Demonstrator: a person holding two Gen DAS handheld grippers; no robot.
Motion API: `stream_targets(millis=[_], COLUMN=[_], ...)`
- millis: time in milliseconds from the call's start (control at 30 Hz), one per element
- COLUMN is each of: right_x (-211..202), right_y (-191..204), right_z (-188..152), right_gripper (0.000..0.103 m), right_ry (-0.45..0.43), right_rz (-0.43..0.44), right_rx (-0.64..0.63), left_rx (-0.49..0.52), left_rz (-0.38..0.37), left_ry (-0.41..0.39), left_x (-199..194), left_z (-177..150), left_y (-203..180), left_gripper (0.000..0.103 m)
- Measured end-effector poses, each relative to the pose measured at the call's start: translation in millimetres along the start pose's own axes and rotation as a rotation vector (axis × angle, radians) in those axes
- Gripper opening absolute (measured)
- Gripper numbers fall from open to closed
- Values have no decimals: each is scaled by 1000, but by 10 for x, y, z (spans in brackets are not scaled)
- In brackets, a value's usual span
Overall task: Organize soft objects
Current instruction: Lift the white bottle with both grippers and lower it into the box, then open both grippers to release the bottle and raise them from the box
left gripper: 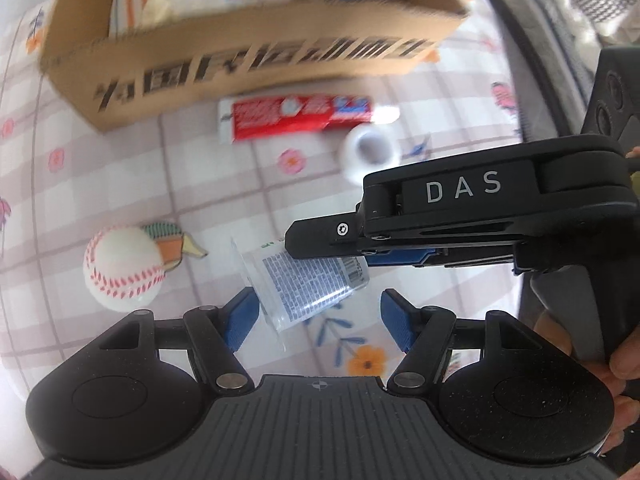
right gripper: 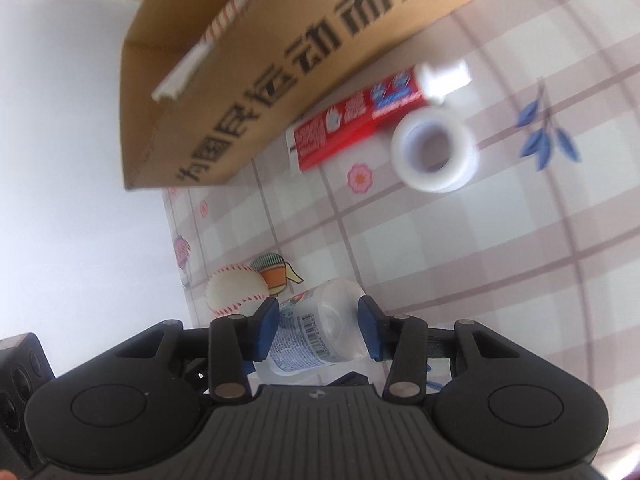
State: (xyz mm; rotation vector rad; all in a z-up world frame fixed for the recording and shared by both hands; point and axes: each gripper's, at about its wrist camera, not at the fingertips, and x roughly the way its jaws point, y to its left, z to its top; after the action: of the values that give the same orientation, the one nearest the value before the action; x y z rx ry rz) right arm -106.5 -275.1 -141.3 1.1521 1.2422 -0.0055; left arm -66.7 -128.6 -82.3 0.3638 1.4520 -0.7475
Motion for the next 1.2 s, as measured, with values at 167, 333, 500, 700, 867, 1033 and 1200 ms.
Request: stream_targets(millis=[167, 333, 500, 700, 867, 1033, 1200], right_x=[-359, -704, -834, -647, -201, 214, 540], right_y=[96, 433, 880, 1191, 1303, 1408, 1467], right_z=[13, 132, 445, 981, 1451, 1752, 1911], right_gripper=[47, 47, 47, 47, 46, 46, 45], right_ry=[-55, -119, -187, -228, -190, -151, -114], right_rz=[27, 95, 162, 213, 220, 158, 135], right_rx=[21, 10, -40, -69, -89, -173, -247], left_rx=[40, 70, 89, 81, 50, 7, -11], left_rz=[17, 64, 113, 149, 158, 154, 172], left_ry=[-71, -175, -266, -298, -273, -212, -185], left_x=[-420, -864, -1124, -1030, -800, -538, -446], left_z=[240, 617, 995, 1313, 1473, 1522, 1508], left_y=[-150, -101, 83, 372, 626, 855, 941], left_gripper=[66, 66, 66, 66, 66, 65, 60])
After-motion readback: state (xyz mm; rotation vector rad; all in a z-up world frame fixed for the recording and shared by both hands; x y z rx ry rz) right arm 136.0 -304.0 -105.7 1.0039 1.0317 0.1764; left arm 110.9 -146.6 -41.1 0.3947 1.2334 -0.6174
